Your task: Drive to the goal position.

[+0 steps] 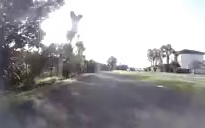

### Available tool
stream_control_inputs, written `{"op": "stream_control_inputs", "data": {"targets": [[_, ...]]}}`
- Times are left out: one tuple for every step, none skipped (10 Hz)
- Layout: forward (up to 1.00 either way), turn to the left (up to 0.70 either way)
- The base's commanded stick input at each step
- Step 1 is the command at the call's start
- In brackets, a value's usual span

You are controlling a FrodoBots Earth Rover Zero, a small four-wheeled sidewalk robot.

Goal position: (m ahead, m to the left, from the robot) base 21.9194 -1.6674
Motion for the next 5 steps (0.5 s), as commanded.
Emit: {"op": "stream_control_inputs", "data": {"targets": [[1.0,0.0],[1.0,0.0],[1.0,0.0],[1.0,0.0],[1.0,0.0]]}}
